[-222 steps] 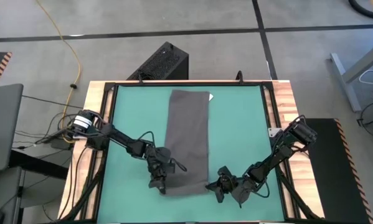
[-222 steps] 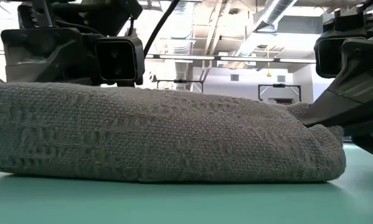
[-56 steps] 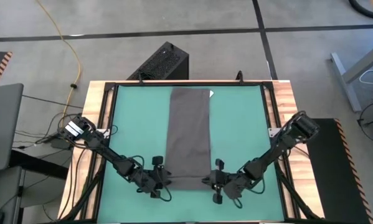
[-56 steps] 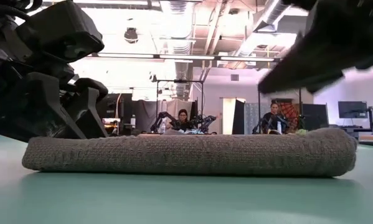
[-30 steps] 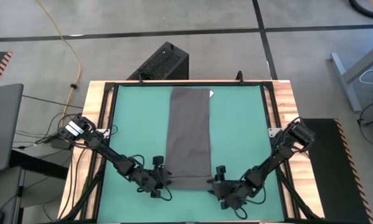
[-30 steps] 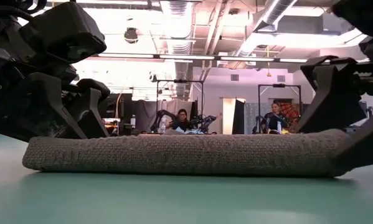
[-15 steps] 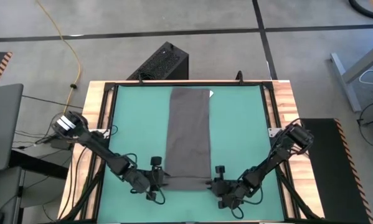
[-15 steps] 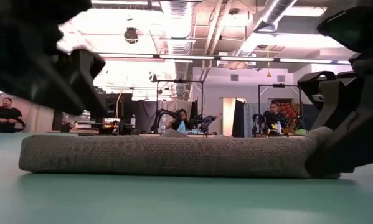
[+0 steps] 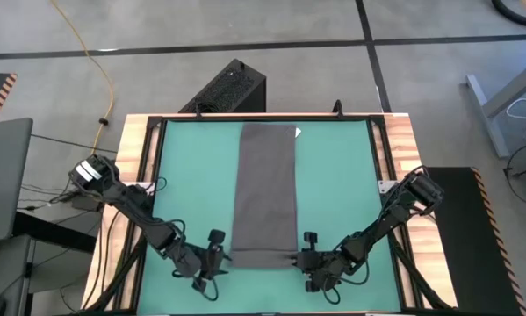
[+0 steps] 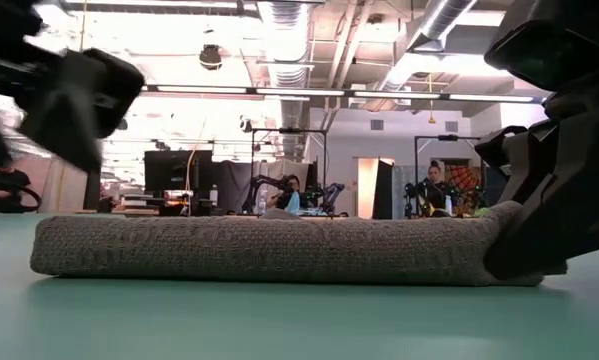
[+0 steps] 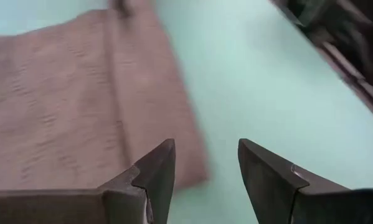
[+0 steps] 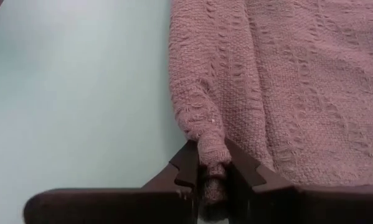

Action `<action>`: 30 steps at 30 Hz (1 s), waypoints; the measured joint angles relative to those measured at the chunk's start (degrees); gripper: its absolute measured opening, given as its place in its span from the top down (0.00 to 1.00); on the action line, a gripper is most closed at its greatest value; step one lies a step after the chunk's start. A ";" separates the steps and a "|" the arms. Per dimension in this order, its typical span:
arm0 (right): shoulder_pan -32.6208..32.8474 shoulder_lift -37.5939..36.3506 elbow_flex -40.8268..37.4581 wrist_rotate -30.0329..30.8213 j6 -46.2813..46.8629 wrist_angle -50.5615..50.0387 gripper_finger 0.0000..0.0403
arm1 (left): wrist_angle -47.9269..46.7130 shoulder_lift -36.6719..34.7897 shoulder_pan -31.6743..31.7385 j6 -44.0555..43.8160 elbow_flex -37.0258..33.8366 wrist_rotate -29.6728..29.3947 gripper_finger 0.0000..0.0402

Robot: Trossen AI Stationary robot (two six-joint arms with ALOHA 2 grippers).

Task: Roll towel into tight, uniform cylinder
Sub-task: Roll the gray towel

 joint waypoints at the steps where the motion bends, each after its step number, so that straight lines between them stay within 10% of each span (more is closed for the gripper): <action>1: -0.05 0.00 0.00 0.01 0.01 0.00 0.84 | 0.07 0.00 -0.44 0.74 -0.31 0.37 0.59; 16: -0.96 0.07 -0.07 -0.33 1.11 0.12 0.84 | 10.43 12.01 -0.47 4.38 -0.39 -5.40 0.54; 30: -0.96 0.07 -0.07 -0.31 1.57 0.15 0.84 | 10.71 9.31 -2.34 6.99 -0.48 -8.26 0.54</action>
